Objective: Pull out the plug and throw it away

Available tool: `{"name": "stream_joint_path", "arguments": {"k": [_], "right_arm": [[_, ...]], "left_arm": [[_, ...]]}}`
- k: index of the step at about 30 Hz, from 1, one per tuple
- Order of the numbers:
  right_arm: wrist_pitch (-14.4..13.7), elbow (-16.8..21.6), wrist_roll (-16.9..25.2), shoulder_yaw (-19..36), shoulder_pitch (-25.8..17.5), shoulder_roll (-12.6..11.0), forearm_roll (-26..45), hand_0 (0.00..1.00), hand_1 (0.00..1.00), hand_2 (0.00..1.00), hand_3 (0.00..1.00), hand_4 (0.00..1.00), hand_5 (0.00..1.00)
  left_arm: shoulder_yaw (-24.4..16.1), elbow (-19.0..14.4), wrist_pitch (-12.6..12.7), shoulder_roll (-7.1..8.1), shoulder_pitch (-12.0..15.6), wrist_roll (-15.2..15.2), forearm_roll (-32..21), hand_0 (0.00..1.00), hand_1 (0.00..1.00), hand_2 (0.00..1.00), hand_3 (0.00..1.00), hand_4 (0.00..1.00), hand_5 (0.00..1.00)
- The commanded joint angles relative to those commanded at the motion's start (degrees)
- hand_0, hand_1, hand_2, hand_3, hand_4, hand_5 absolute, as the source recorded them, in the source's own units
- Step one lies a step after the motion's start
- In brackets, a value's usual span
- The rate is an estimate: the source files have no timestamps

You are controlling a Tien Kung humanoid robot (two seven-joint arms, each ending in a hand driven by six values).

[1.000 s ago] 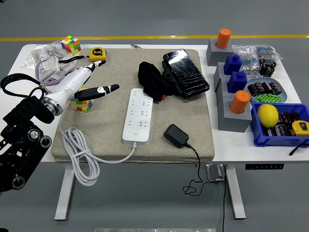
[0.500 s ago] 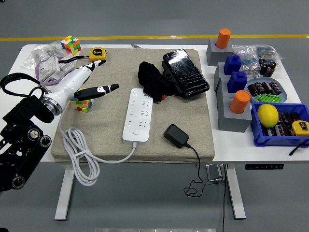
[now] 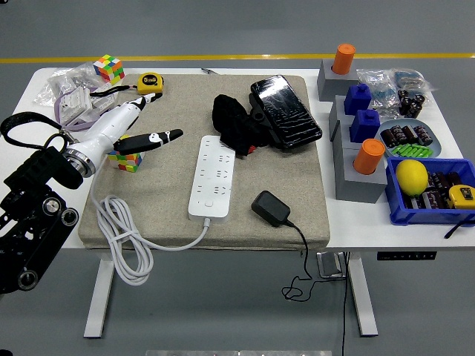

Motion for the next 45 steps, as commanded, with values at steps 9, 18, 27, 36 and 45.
{"name": "stream_joint_path", "arguments": {"k": [9,18,27,36,45], "right_arm": [[0.03,0.01,0.0,-0.07,-0.08,0.0,-0.02,0.575,0.662,0.673,0.592,0.998,0.473],[0.07,0.05,0.05,-0.2,-0.1,0.05,0.13,0.575,0.662,0.673,0.593,0.998,0.473],[0.14,0.05,0.0,-0.15,-0.25,0.02,0.13,0.575,0.662,0.674,0.593,0.998,0.475],[0.07,0.08,0.0,-0.27,-0.33,0.1,0.26,0.575,0.662,0.673,0.593,0.998,0.475],[-0.26,0.04,-0.33,-0.01,-0.27,0.13,-0.08,0.575,0.66,0.672,0.592,0.998,0.476]], "left_arm": [[-0.09,-0.02,-0.02,-0.1,0.11,0.03,0.05,0.998,0.998,0.998,0.998,0.998,0.928],[-0.37,-0.01,-0.21,-0.14,0.26,0.19,0.31,0.998,0.998,0.998,0.998,0.998,0.928],[-0.89,-0.06,-0.23,-0.28,0.49,0.18,0.39,0.998,0.998,0.998,0.998,0.998,0.927],[-1.18,-0.2,-0.26,-0.55,0.98,0.18,0.47,0.998,0.998,0.998,0.998,0.998,0.928],[-1.42,-0.43,-0.51,-0.53,1.23,0.2,0.6,0.998,0.998,0.998,0.998,0.998,0.927]]}}
